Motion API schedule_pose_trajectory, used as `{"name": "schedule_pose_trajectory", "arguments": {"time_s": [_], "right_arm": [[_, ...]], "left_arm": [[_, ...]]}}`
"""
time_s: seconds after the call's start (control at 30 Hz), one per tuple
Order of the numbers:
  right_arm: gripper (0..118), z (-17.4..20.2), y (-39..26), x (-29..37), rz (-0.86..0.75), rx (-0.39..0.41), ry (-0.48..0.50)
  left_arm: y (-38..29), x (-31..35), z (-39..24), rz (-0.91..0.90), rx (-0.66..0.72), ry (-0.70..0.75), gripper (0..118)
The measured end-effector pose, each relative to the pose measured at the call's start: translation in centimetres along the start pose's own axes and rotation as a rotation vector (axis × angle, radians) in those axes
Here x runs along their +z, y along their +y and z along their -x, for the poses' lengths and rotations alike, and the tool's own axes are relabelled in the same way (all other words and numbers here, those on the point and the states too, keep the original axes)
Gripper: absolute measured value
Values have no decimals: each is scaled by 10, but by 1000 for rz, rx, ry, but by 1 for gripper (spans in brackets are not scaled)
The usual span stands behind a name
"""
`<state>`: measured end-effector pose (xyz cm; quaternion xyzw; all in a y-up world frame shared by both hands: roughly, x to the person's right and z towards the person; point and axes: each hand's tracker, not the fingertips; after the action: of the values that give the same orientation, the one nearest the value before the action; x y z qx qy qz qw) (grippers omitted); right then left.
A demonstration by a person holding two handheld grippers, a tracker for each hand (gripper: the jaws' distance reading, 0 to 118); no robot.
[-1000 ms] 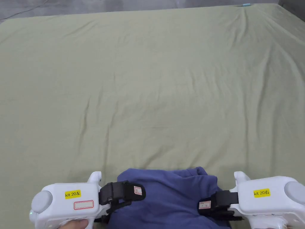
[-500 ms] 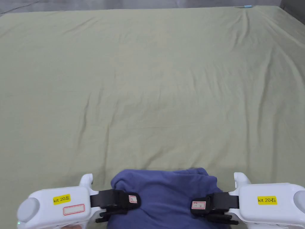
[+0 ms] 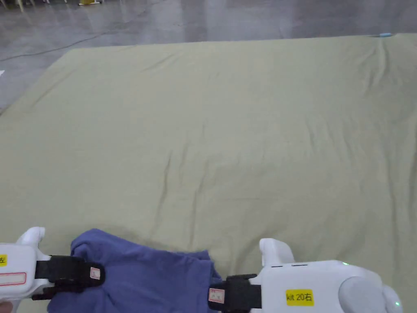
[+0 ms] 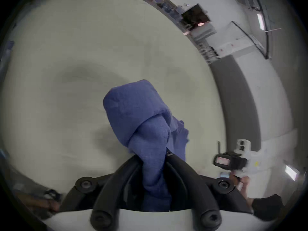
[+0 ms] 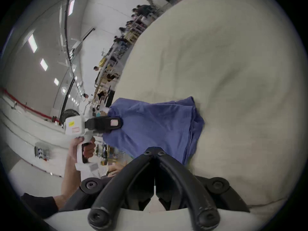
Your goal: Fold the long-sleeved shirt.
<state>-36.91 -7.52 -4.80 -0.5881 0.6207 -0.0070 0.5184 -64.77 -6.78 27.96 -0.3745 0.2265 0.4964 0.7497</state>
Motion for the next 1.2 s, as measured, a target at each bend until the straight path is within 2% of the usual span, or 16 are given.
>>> {"name": "schedule_pose_trajectory", "arguments": {"time_s": [0.2, 0.4, 0.43, 0.47, 0.5, 0.53, 0.57, 0.67, 0.77, 0.83, 0.87, 0.93, 0.97, 1.03, 1.07, 1.2], "right_arm": [[0, 64, -18, -52, 94, 68, 83], [0, 72, -24, -44, 102, 102, 81], [0, 69, -23, -39, 94, 100, 74], [0, 66, -22, -36, 85, 96, 69], [0, 62, -20, -32, 74, 86, 63], [0, 59, -20, -27, 62, 74, 57], [0, 56, -19, -22, 51, 65, 55], [0, 50, -11, -2, -2, 45, 42], [0, 48, 1, 29, -76, 72, 25], [0, 46, 9, 58, -136, 127, -1], [0, 43, 14, 73, -165, 175, -33], [0, 33, 22, 106, -239, 253, -167], [0, 28, 25, 122, -276, 262, -233], [0, 16, 37, 159, -329, 231, -297], [0, 12, 42, 178, -366, 216, -310], [0, 32, 52, 268, -609, 330, -519]], "left_arm": [[30, 35, 53, -30, 4, 232, 3], [28, 31, 78, 24, 76, 347, 4], [25, 30, 76, 33, 102, 365, 14], [21, 31, 71, 19, 100, 423, 33], [18, 32, 65, -12, 36, 485, 65], [14, 33, 56, -36, -25, 523, 105], [12, 34, 47, -58, -66, 538, 118], [7, 48, 13, -93, -92, 533, 114], [9, 66, -25, -183, -81, 410, 114], [10, 75, -58, -213, -85, 332, 111], [15, 82, -77, -181, -75, 292, 103], [8, 84, -132, -82, -223, 178, 98], [2, 87, -163, -123, -364, 191, 84], [-14, 96, -222, -226, -573, 269, 31], [-19, 100, -247, -277, -617, 288, 18], [-38, 136, -328, -563, -728, 165, 0]]}}
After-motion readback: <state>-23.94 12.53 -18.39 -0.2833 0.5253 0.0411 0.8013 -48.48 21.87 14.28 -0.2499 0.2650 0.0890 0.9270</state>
